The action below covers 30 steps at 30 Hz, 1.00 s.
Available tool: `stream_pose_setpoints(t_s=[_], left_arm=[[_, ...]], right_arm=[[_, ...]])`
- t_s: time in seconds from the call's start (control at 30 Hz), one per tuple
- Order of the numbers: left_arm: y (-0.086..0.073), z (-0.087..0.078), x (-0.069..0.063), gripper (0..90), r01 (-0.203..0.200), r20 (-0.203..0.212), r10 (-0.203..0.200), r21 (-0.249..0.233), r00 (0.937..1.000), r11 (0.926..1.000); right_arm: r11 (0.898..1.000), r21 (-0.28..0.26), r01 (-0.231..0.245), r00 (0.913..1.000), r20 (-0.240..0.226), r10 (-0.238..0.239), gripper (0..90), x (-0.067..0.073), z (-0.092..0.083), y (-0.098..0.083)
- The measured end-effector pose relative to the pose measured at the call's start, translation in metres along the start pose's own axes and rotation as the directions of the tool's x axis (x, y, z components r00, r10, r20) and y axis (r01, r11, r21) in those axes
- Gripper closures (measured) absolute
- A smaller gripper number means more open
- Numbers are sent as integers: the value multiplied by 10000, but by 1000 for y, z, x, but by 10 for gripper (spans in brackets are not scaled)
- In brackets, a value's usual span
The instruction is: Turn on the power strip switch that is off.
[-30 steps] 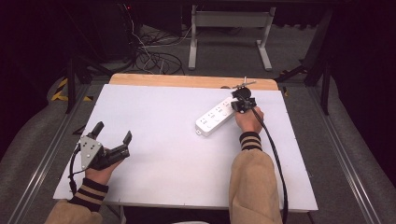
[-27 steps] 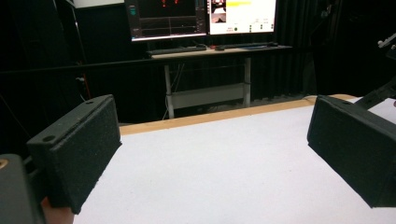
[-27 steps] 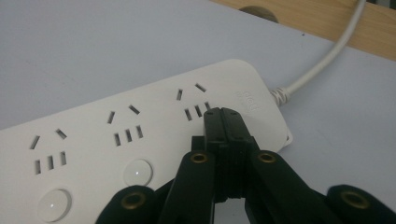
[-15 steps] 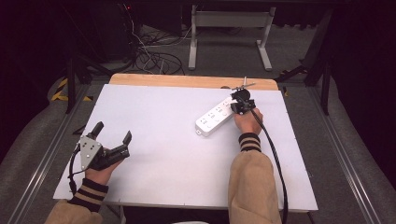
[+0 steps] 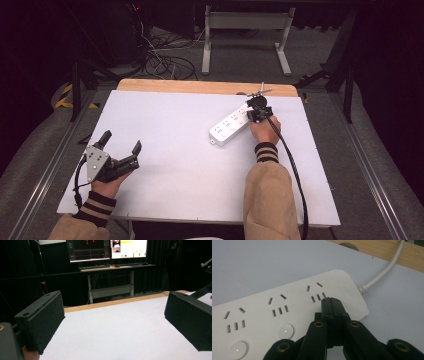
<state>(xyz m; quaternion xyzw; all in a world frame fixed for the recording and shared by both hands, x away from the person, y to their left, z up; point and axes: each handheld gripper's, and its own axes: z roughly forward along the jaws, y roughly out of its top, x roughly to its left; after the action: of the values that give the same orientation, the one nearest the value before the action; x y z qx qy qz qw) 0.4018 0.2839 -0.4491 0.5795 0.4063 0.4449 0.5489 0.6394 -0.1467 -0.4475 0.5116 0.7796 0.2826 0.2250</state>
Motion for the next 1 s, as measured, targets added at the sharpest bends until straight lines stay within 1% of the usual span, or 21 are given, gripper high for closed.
stream_pose_setpoints(t_s=[0.13,0.27,0.4,0.63,0.8,0.93,1.0], left_arm=[[0,0,0,33,-12,-3,12,54,10000,10000],[0,0,0,33,-31,65,31,80,10000,10000],[0,0,0,33,-30,80,29,98,10000,9999],[0,0,0,33,0,101,-1,85,9999,10000],[0,0,-1,33,12,116,-12,82,9999,10000],[0,0,-1,33,-2,139,0,85,9999,10000],[0,0,-1,33,-13,145,12,98,9999,10000]], right_arm=[[10000,-5,0,10000,18,0,900,0,0,0],[9999,27,-130,9999,-59,130,900,-1,0,0],[9999,24,-104,9999,-26,104,900,-1,0,0],[9997,59,-216,9998,25,216,900,0,1,0],[9991,112,-400,9991,-103,402,900,-1,1,1],[9989,47,-463,9988,-122,464,900,-1,1,0],[9991,47,-423,9991,-93,423,900,-1,1,0]])
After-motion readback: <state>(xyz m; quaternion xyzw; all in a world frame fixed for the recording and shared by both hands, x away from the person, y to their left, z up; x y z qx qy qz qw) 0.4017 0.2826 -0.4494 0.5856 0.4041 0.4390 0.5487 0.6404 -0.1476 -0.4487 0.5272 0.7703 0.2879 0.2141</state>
